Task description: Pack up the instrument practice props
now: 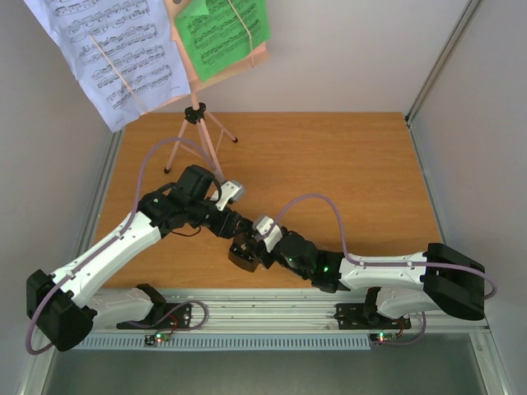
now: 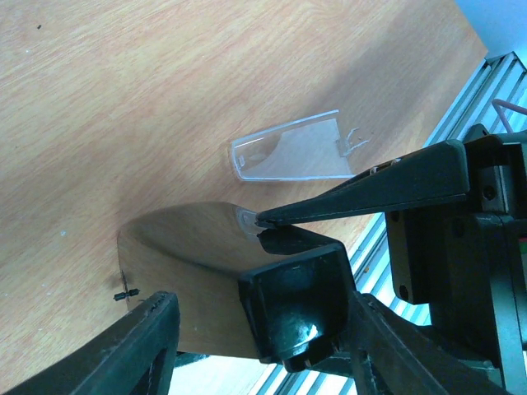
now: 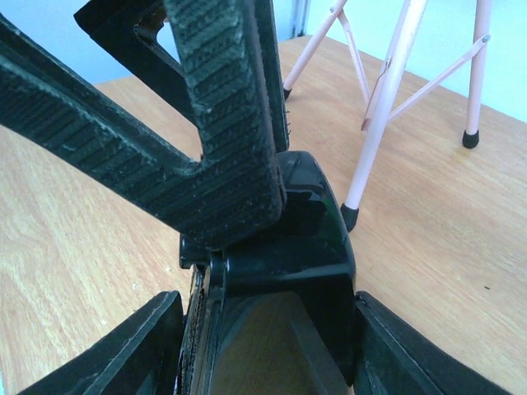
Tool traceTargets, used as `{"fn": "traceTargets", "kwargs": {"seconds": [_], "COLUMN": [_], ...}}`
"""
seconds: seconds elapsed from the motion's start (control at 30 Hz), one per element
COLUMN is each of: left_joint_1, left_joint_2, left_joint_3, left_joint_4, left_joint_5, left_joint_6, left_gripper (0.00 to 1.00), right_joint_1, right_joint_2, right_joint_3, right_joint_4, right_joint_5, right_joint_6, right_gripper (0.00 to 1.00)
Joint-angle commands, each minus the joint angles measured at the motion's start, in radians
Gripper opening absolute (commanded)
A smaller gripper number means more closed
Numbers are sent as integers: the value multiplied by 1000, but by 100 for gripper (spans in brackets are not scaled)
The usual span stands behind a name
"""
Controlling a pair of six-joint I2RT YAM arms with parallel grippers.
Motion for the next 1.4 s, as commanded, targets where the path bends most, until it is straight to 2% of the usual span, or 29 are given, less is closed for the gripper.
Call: {"fn": "traceTargets", "kwargs": {"seconds": [0.0,0.77,1.03,1.17,1.3,1.37], "left_joint_1": [-7,-11,-12,-11,-11,-12], "left_joint_2": [6,17,16,-9,-55,-85], "left_joint_3": [9,9,12,14,9,5], "left_joint_4": [0,-1,-7,-10,0,10], "left_joint_5": [-1,20,4,-47,-103,-125], "left_joint_6": [8,11,14,14,11,8], "left_gripper": [57,52,54,65,80,86], "right_joint_1": [-1,-20,-25,-25,-25,-24], "right_joint_2": [0,28,27,4,-50,-88], "right_joint_3": [-15,2,12,16,11,18], "right_joint_4": [52,56,46,14,-36,-99], "right_joint_5": [-7,-9,-15,-23,-59,-94], "right_joint_6": [16,13,7,3,-11,-13], "right_gripper": [55,58,64,75,93,98]}}
